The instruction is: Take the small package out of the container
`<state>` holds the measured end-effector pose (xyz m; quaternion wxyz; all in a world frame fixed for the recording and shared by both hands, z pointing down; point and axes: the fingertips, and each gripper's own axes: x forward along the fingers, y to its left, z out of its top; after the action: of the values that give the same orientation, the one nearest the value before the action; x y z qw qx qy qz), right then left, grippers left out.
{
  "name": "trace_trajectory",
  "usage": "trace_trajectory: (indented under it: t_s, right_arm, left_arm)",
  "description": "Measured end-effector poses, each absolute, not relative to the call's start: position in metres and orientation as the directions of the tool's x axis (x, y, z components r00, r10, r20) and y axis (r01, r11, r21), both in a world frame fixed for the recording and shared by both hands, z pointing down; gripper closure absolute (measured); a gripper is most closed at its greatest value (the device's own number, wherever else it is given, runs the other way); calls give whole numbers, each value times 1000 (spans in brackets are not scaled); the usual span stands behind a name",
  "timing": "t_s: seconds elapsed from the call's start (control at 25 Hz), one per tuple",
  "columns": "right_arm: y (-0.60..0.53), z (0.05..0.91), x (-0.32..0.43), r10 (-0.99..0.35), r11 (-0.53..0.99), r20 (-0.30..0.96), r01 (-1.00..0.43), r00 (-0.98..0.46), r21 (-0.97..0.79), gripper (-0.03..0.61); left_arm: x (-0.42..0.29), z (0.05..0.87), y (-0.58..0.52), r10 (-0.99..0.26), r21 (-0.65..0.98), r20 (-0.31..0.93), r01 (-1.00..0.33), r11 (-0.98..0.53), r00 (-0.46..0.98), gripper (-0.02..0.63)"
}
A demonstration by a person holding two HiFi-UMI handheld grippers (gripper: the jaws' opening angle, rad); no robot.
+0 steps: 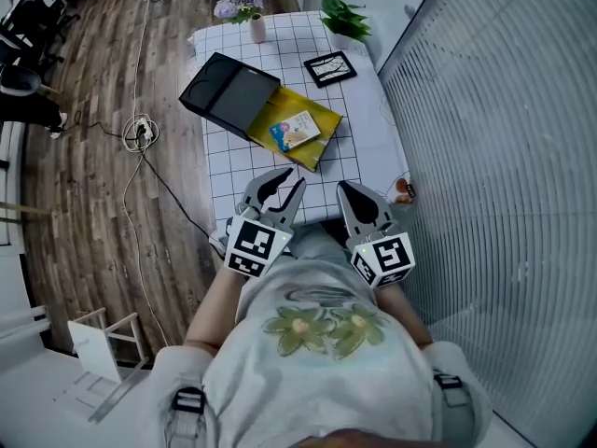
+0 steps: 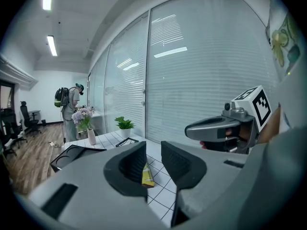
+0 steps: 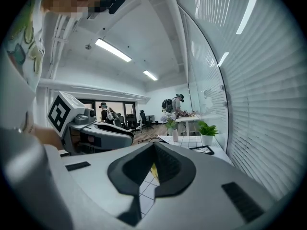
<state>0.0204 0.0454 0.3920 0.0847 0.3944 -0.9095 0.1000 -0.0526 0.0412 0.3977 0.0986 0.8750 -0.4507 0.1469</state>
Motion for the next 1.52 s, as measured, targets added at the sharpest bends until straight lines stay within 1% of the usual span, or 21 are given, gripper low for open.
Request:
trace_trajectory:
  t_s: [0.56,0.84,0.92,1.16,1.52]
  right_arm:
    - [-16,408,17,-699,657,259,-742,-667,-136,572]
    - [-42,418,13,-686,660,277,-736,-673,-151,572]
    - [-49,421,12,-683,659,285,-735,-673,-158,572]
    - [-65,428,9,-668,667,288,-724,-686,-177,572]
    - [-93,446,8,-649,662,332,-723,-684,-198,572]
  left_arm:
    - [-58,428,-23,-706,47,433,-796,-604,561,475]
    - [-52,457,-45,-647,-4,510,-751,-661,567,412]
    - [-52,463,-51,-638,-15,526,-745,-667,561,399]
    - [-54,481,-73,-609,-43,581,-727,-686,541,397]
    - [-55,519,-105,-561,-44,665,-724,-689,493,326]
